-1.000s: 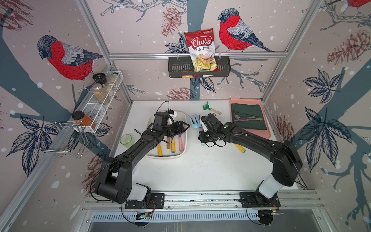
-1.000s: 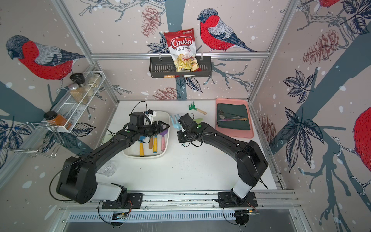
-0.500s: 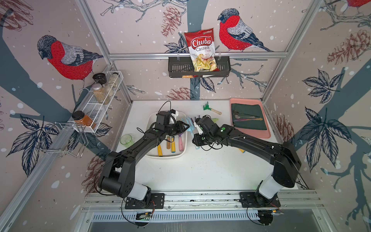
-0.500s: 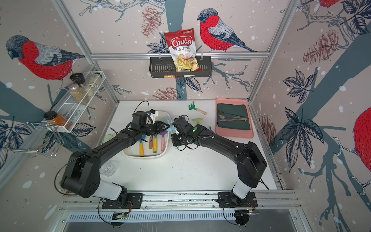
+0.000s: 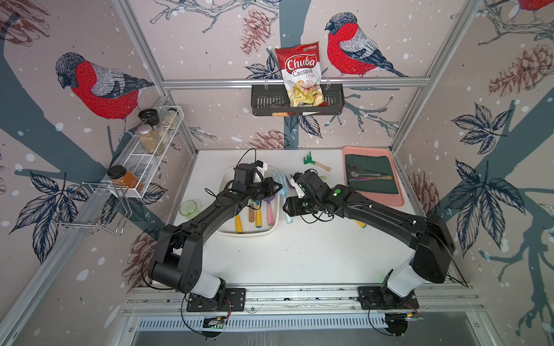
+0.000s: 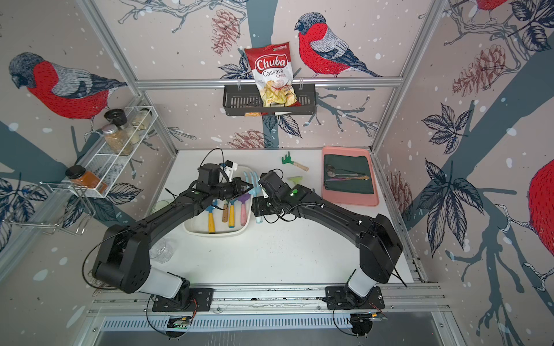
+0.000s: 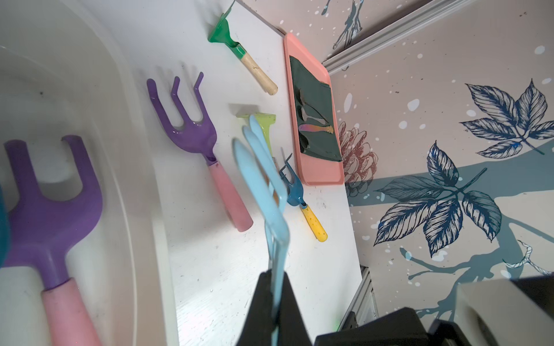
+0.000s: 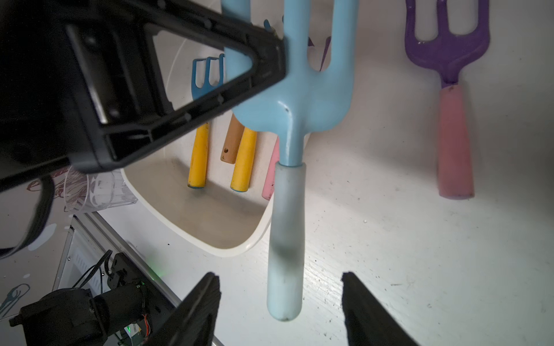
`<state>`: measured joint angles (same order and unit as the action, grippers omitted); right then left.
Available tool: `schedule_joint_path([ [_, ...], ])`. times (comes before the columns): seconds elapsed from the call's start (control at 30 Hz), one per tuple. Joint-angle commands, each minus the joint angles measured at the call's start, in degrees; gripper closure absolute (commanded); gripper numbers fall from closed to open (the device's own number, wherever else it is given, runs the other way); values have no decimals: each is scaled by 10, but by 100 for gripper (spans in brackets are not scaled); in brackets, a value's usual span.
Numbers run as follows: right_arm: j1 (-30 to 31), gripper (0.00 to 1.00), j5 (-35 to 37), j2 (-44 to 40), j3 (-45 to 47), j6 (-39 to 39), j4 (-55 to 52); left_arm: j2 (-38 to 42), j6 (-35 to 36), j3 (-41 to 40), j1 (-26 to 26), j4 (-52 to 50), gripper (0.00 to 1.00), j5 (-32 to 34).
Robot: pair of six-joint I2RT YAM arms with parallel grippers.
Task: Put the rake into the storage box
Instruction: Pick up the rake at the center of the board, then place the rake in the storage box.
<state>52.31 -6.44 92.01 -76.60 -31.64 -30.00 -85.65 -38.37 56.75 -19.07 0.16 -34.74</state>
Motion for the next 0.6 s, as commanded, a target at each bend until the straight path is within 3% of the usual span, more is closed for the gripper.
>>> schedule_joint_path([
  [0.0, -10, 22, 6, -20, 2, -11, 13, 2, 52, 25, 22, -43, 100, -4],
  [0.3, -47, 19, -8, -71, 49, -11, 17, 23, 176, 26, 172, -178, 100, -51],
  [0.57, -53, 19, -14, -75, 54, -9, 18, -13, 251, 11, 239, -222, 100, -40],
])
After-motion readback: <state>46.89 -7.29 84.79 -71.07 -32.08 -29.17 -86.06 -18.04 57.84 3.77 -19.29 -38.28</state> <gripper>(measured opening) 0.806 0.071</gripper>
